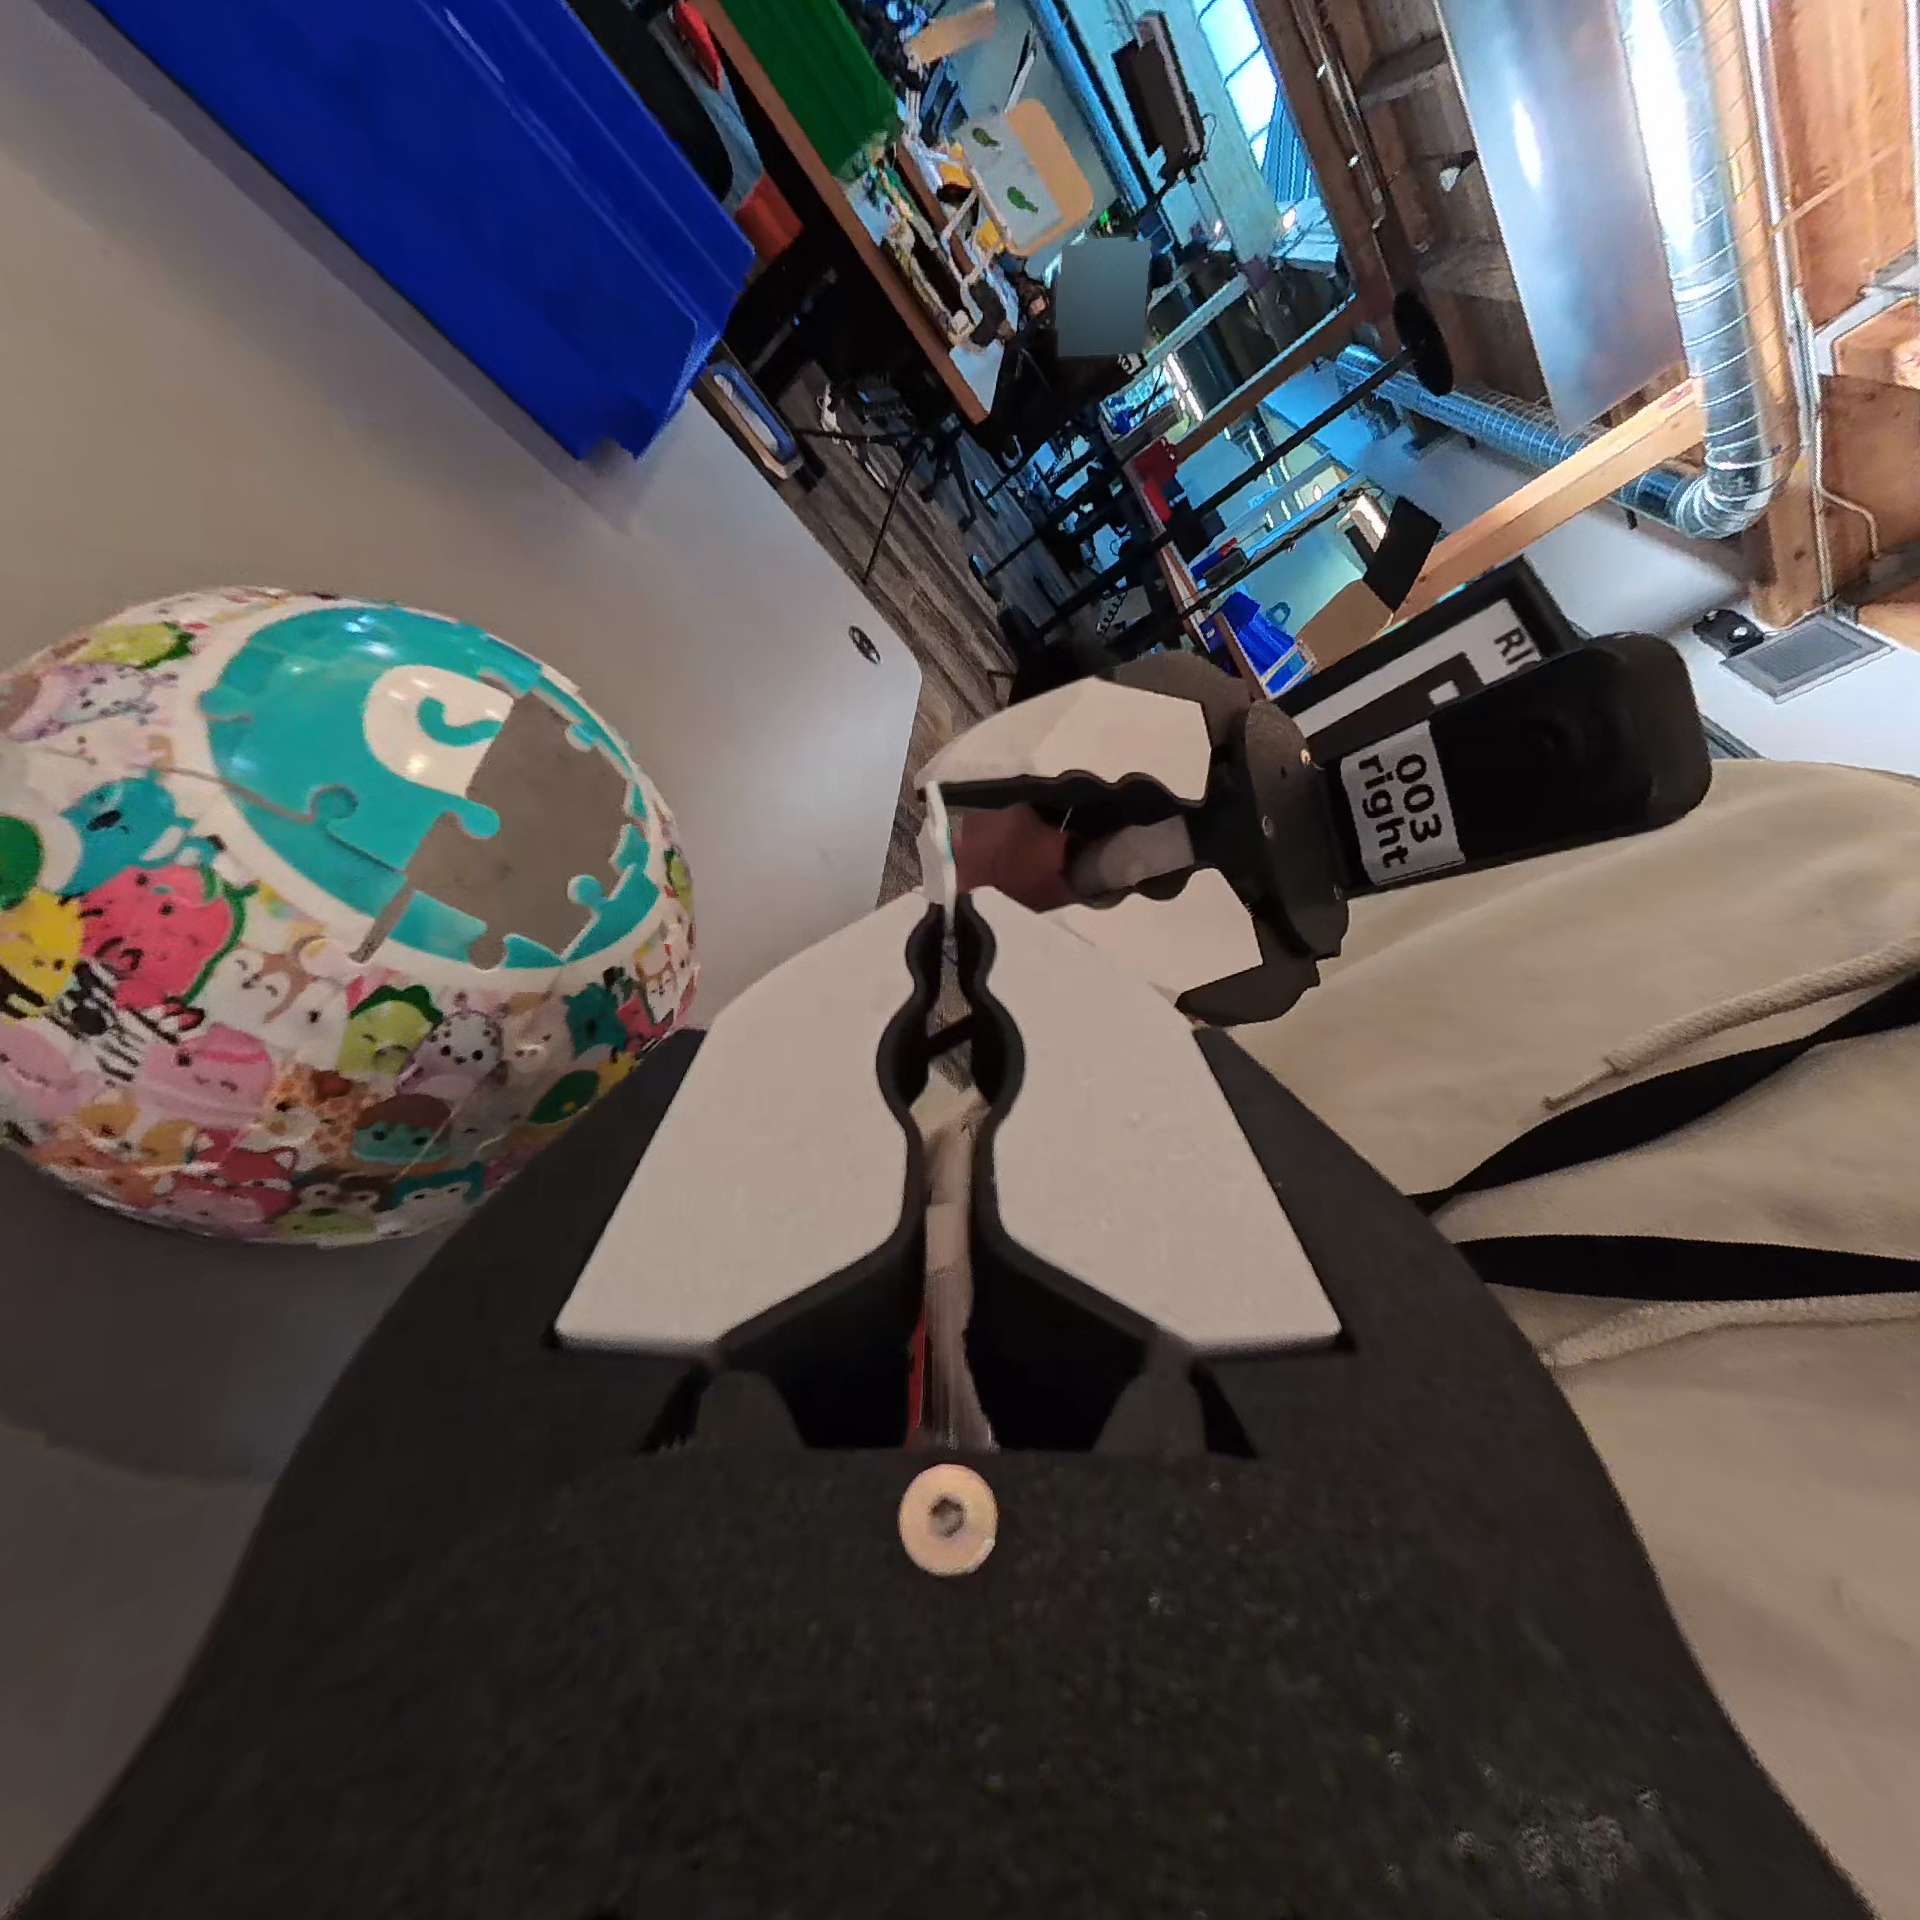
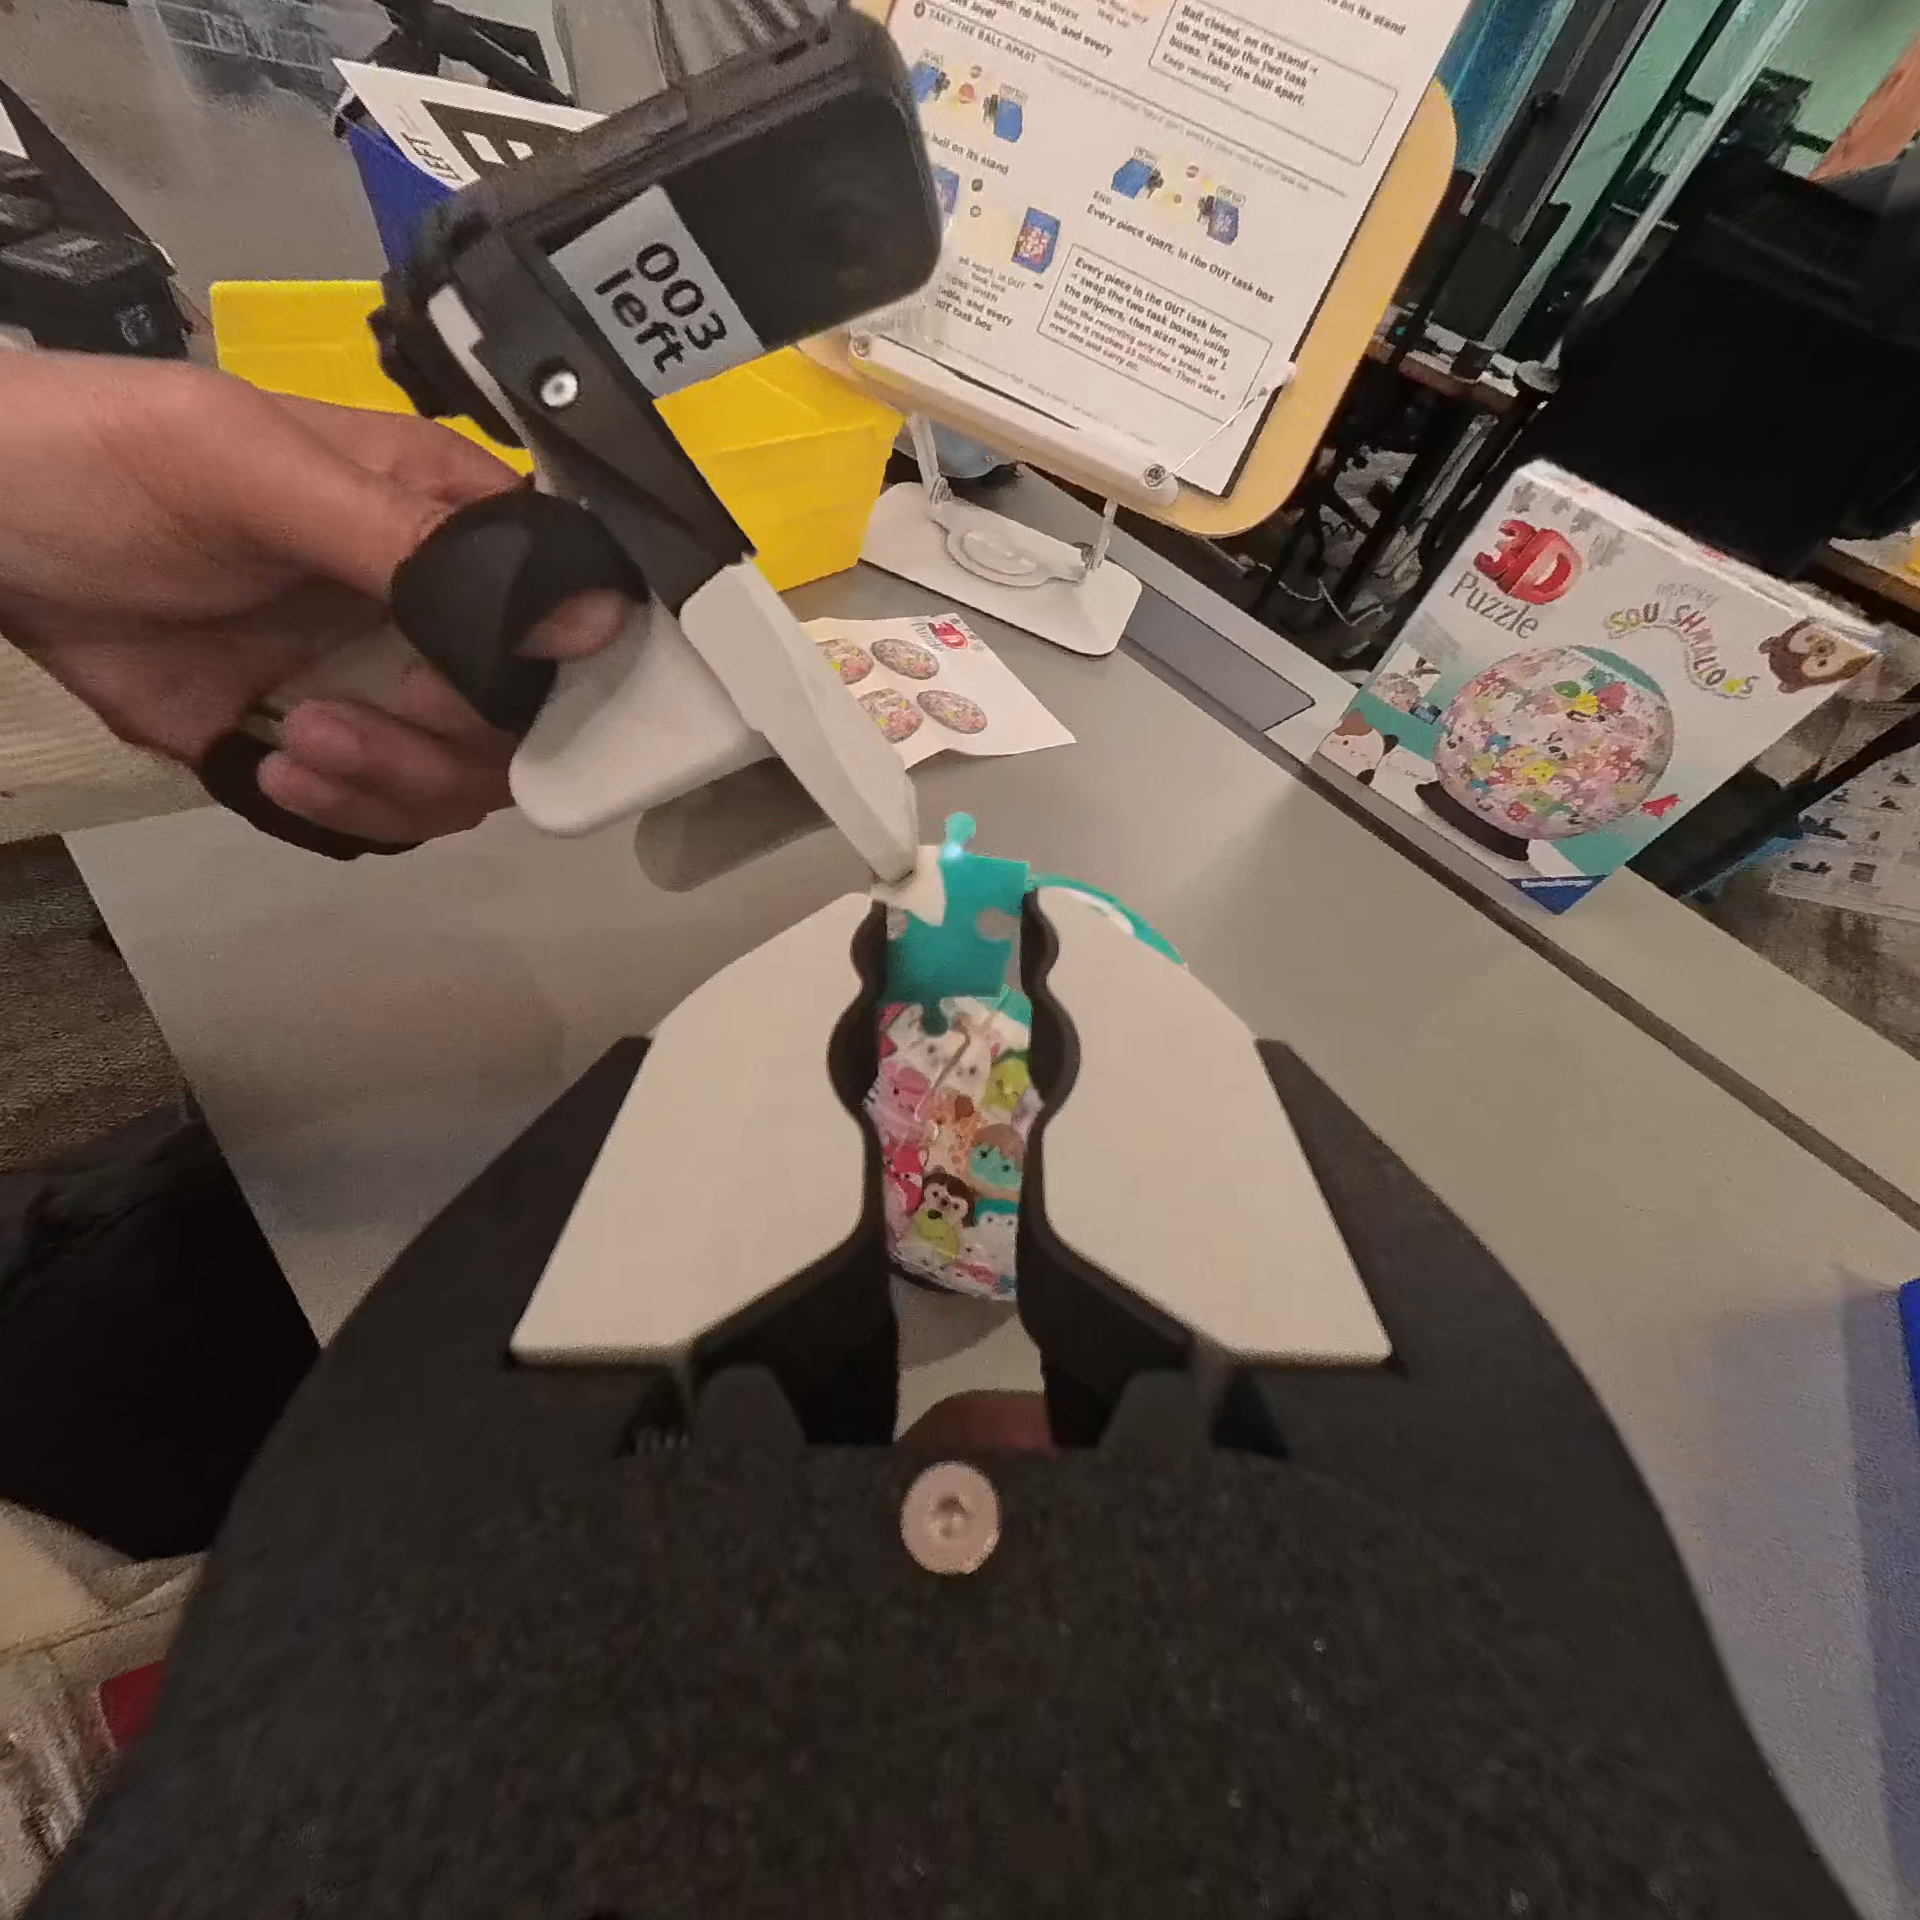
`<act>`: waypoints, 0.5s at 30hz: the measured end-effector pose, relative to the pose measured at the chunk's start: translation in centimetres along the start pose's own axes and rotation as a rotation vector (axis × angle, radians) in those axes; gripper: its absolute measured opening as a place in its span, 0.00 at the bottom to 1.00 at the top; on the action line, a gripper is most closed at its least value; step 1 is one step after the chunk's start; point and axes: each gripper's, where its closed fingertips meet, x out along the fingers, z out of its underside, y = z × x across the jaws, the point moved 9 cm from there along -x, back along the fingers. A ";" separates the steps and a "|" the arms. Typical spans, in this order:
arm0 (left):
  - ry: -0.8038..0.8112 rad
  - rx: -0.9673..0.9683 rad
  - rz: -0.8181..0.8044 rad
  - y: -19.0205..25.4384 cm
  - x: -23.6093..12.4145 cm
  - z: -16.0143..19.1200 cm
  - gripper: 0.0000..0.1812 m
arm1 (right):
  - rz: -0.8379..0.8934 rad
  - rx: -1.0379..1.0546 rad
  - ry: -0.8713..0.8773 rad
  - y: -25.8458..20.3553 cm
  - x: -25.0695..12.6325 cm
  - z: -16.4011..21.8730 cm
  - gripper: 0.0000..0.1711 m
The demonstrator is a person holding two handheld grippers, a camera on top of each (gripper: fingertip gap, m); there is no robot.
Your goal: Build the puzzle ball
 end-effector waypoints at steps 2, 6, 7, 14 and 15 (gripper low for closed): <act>-0.021 0.008 -0.014 -0.2 0.1 -0.3 0.01 | -0.013 0.017 0.010 0.3 -0.1 0.3 0.15; -0.094 0.002 -0.080 -1.1 -0.2 -2.4 0.01 | -0.040 0.063 0.038 1.5 -0.7 1.0 0.19; -0.128 -0.003 -0.092 -1.3 -0.2 -3.3 0.01 | -0.067 0.069 0.023 1.8 -0.6 1.4 0.22; -0.445 -0.145 -0.106 -3.2 1.9 -7.6 0.01 | -0.112 -0.115 -0.028 2.8 0.3 3.3 0.27; -0.487 -0.161 -0.115 -3.3 2.2 -7.8 0.01 | -0.129 -0.122 -0.017 2.8 0.3 3.3 0.28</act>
